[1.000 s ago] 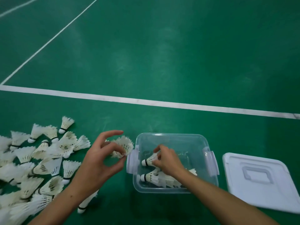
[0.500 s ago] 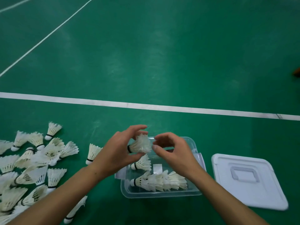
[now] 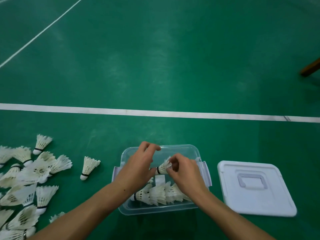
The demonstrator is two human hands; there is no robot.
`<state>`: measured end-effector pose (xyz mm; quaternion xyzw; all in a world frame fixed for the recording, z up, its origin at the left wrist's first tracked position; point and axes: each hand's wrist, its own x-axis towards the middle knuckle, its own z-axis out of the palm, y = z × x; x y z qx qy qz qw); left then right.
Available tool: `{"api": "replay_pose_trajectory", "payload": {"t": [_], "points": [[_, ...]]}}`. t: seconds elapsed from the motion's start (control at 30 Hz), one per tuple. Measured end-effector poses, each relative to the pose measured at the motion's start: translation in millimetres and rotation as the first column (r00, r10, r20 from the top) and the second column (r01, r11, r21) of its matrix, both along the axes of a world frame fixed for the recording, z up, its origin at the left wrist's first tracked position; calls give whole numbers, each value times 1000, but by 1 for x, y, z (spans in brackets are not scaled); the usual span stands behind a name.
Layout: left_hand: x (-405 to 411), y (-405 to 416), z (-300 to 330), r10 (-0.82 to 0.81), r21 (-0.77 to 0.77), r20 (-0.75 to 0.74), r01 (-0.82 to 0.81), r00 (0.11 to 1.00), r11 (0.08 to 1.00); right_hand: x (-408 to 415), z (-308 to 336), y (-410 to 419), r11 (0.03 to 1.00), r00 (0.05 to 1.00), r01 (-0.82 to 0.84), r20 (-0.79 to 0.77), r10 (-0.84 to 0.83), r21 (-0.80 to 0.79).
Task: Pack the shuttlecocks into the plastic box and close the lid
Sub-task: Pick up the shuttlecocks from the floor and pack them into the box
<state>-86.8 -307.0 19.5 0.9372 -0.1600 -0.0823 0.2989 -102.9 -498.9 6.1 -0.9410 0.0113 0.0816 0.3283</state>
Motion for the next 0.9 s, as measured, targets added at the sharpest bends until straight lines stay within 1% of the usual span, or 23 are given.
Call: {"api": "replay_pose_trajectory", "payload": {"t": [0.07,0.17,0.23,0.37,0.47,0.57,0.7,0.77,0.83,0.9], "points": [[-5,-2,-8,37,51,-12,-37,999,998,3,-8,9,1000,998,0,-64,0,-3],[-7,-1,-20,109,210,-163,-73,981,975,10,-20,21,998,989,15,-151,-6,57],[-4,-3,-27,158,267,-230,-94,960,959,17,-26,26,995,980,23,-200,-2,101],[1,-12,-34,197,287,-323,-103,926,952,27,-37,30,987,945,16,-326,36,157],[0,-13,-37,198,292,-341,-97,919,952,29,-47,35,985,920,22,-388,46,170],[0,-13,-35,205,296,-356,-99,912,950,29,-54,38,987,907,20,-417,48,157],[-2,-13,-26,187,276,-376,-83,907,957,28,-51,31,989,910,11,-412,53,150],[-6,-11,-15,168,235,-340,-89,925,968,24,-41,25,990,926,5,-375,48,140],[-11,-2,2,171,136,-251,-140,953,981,21,-28,18,994,949,-17,-310,51,109],[-16,16,23,210,-23,-159,-216,965,976,21,-13,13,997,973,-35,-226,50,73]]}}
